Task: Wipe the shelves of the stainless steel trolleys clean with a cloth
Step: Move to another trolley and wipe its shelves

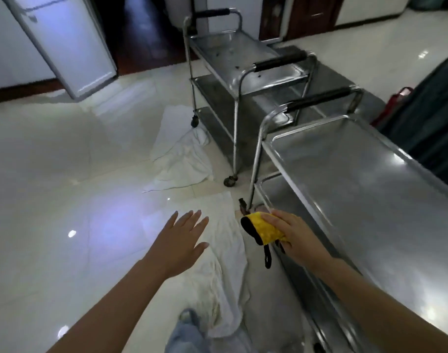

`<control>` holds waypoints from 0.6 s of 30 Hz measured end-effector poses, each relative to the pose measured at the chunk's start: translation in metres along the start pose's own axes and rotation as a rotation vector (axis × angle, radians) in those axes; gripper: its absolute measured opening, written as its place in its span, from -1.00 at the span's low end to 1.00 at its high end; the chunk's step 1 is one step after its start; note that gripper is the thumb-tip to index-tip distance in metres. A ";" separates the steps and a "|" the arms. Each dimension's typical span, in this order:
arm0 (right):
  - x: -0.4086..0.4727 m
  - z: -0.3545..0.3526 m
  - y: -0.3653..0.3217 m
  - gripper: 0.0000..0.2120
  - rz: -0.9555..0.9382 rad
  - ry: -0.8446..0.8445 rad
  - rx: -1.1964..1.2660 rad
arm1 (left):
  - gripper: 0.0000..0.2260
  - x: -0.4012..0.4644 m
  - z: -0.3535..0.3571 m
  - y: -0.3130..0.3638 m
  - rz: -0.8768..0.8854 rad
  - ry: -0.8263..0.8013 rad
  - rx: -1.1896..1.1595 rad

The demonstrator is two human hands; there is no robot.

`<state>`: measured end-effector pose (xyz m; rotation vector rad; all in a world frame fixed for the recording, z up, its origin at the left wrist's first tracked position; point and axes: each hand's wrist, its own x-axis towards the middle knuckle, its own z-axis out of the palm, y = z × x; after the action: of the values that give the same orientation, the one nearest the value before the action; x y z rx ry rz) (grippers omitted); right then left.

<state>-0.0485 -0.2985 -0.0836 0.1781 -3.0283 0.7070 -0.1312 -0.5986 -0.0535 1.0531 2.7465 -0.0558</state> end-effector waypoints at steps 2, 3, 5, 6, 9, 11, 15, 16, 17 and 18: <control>0.001 0.005 -0.008 -0.34 0.151 0.033 0.020 | -0.45 0.028 -0.005 -0.024 0.110 -0.019 0.018; 0.001 0.007 -0.011 -0.33 0.216 0.046 0.038 | -0.45 0.042 -0.007 -0.034 0.158 -0.021 0.027; -0.001 0.009 -0.016 -0.33 0.332 0.090 0.067 | -0.45 0.070 -0.009 -0.047 0.261 -0.029 0.070; -0.003 0.010 -0.018 -0.34 0.388 0.107 0.073 | -0.45 0.085 -0.009 -0.051 0.311 -0.042 0.093; -0.013 0.016 -0.021 -0.37 0.534 0.143 0.075 | -0.45 0.128 -0.006 -0.048 0.455 -0.091 0.154; -0.017 0.022 -0.016 -0.38 0.609 0.157 0.081 | -0.45 0.154 0.000 -0.038 0.539 -0.119 0.176; -0.014 0.034 0.009 -0.39 0.693 0.141 0.061 | -0.45 0.204 0.014 -0.015 0.629 -0.145 0.203; -0.011 0.038 0.019 -0.38 0.712 0.120 0.056 | -0.45 0.215 0.019 -0.011 0.635 -0.158 0.206; -0.008 0.042 0.028 -0.37 0.727 0.108 0.058 | -0.45 0.226 0.024 -0.006 0.639 -0.173 0.205; -0.004 0.046 0.037 -0.37 0.742 0.105 0.066 | -0.45 0.237 0.031 -0.002 0.646 -0.185 0.205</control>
<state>-0.0484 -0.2853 -0.1413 -0.9889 -2.9215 0.7972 -0.2994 -0.4478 -0.1304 1.8318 2.1532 -0.3208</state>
